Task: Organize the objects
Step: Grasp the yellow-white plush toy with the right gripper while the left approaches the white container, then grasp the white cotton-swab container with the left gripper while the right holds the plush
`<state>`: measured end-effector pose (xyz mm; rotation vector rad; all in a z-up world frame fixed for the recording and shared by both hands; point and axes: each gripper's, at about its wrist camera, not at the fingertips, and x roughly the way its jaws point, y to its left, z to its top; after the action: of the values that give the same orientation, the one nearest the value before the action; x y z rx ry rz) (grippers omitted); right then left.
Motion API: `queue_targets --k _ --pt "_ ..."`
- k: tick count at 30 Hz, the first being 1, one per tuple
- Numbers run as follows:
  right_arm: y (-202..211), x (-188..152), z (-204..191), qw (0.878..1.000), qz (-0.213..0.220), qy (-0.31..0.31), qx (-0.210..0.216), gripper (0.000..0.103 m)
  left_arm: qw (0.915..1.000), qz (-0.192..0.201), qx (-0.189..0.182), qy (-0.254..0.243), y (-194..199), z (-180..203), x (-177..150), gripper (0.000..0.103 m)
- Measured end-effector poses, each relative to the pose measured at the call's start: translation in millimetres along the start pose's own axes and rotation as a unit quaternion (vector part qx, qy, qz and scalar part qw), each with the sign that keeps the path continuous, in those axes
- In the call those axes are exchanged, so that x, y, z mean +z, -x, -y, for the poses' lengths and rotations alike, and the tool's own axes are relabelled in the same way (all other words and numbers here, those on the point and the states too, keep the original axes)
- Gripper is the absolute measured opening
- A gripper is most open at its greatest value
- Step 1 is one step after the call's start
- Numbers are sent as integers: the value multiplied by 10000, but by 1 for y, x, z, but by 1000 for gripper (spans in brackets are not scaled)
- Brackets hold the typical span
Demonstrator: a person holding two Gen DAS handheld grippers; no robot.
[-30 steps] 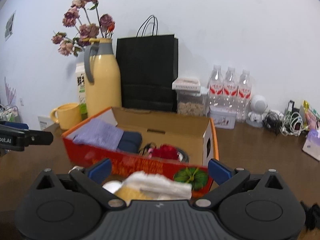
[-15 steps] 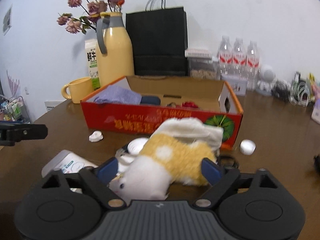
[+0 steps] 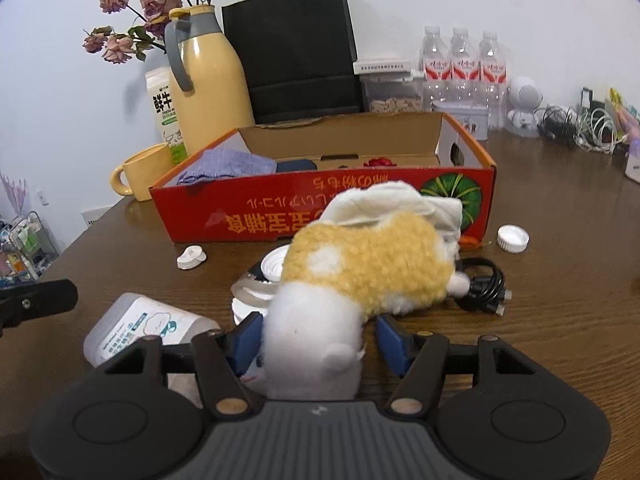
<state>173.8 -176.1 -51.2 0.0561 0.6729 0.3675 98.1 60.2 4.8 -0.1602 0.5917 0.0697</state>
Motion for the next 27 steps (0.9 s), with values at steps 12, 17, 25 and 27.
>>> queue_targets --k 12,17,25,27 --pt "8 -2 12 9989 220 -212 369 44 9997 -196 -109 -105 -4 19 -1 103" --pt "19 -3 20 9978 436 -245 429 44 9991 -351 -210 -121 -11 30 0 103" --pt "35 -8 38 9963 743 -251 350 44 9972 -626 -366 -206 -23 50 0 103" --pt "37 -10 41 9961 795 -235 314 44 9967 -678 -333 -288 -27 57 -1 103"
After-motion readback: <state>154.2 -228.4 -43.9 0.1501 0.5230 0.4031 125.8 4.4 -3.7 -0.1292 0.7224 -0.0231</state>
